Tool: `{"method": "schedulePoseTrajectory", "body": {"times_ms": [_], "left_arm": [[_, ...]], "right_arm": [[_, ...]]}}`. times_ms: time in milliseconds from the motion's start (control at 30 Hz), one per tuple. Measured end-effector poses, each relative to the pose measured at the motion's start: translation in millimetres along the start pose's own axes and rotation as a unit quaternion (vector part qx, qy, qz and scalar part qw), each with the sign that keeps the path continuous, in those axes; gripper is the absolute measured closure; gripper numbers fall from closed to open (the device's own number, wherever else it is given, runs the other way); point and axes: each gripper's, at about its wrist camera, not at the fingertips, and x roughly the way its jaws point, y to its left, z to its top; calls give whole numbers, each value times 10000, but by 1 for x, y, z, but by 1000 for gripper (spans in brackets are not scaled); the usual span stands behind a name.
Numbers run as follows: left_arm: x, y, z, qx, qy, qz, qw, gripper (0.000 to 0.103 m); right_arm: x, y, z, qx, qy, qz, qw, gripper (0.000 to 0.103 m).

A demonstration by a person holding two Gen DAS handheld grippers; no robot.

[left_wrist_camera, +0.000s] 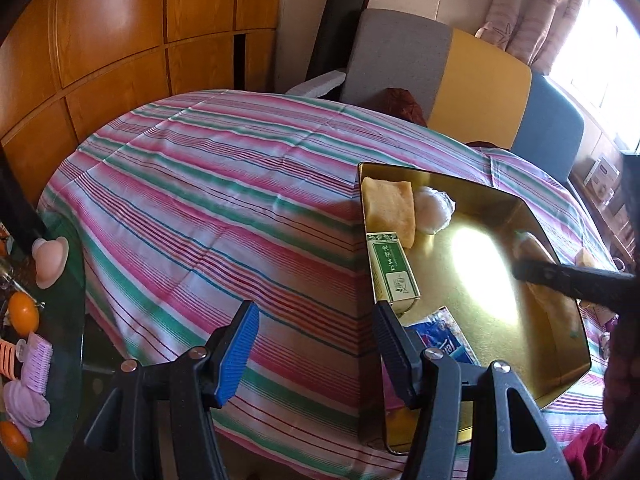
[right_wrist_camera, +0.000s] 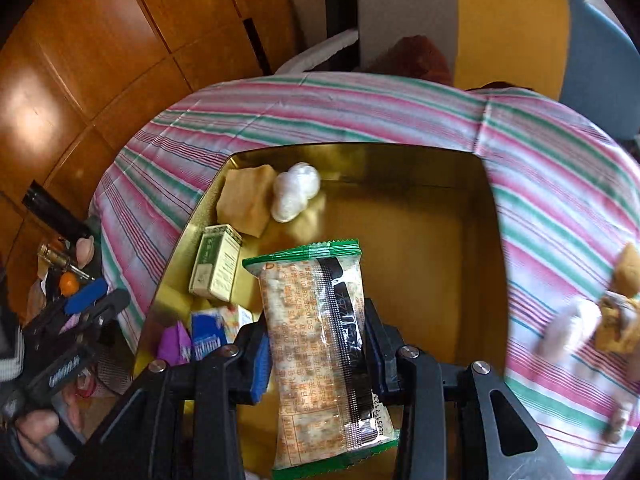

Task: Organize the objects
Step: 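Carry the cracker packet toward the tray with the right tool, then lower the cracker packet into the tray and open the right tool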

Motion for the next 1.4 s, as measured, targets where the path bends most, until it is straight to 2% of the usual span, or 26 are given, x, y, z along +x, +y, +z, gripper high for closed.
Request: {"method": "schedulePoseTrajectory", "body": {"times_ms": [100, 200, 333, 600, 633, 867, 1267, 1400], "left_arm": [[3, 0, -2, -20, 46, -5, 10000, 44], [6, 0, -4, -28, 119, -20, 9999, 44], [9, -1, -6, -9, 167, -50, 9998, 44], [10, -5, -8, 26, 191, -54, 9998, 44], [9, -6, -8, 39, 175, -48, 9998, 44], [3, -15, -7, 165, 92, -63, 9998, 44], [-9, -35, -10, 428, -39, -189, 9989, 44], [-10, -40, -12, 487, -41, -224, 9986, 44]], "right_arm": [[18, 2, 11, 212, 24, -110, 9997, 64], [48, 6, 25, 499, 146, -34, 9986, 61], [79, 13, 28, 876, 393, 472, 9943, 54], [82, 22, 18, 832, 359, 760, 9930, 54], [81, 20, 17, 858, 348, 756, 9928, 54], [44, 10, 11, 851, -25, 716, 9938, 37], [-6, 10, -24, 219, -477, 120, 9986, 35], [-26, -4, -38, 183, -679, -87, 9975, 30]]}}
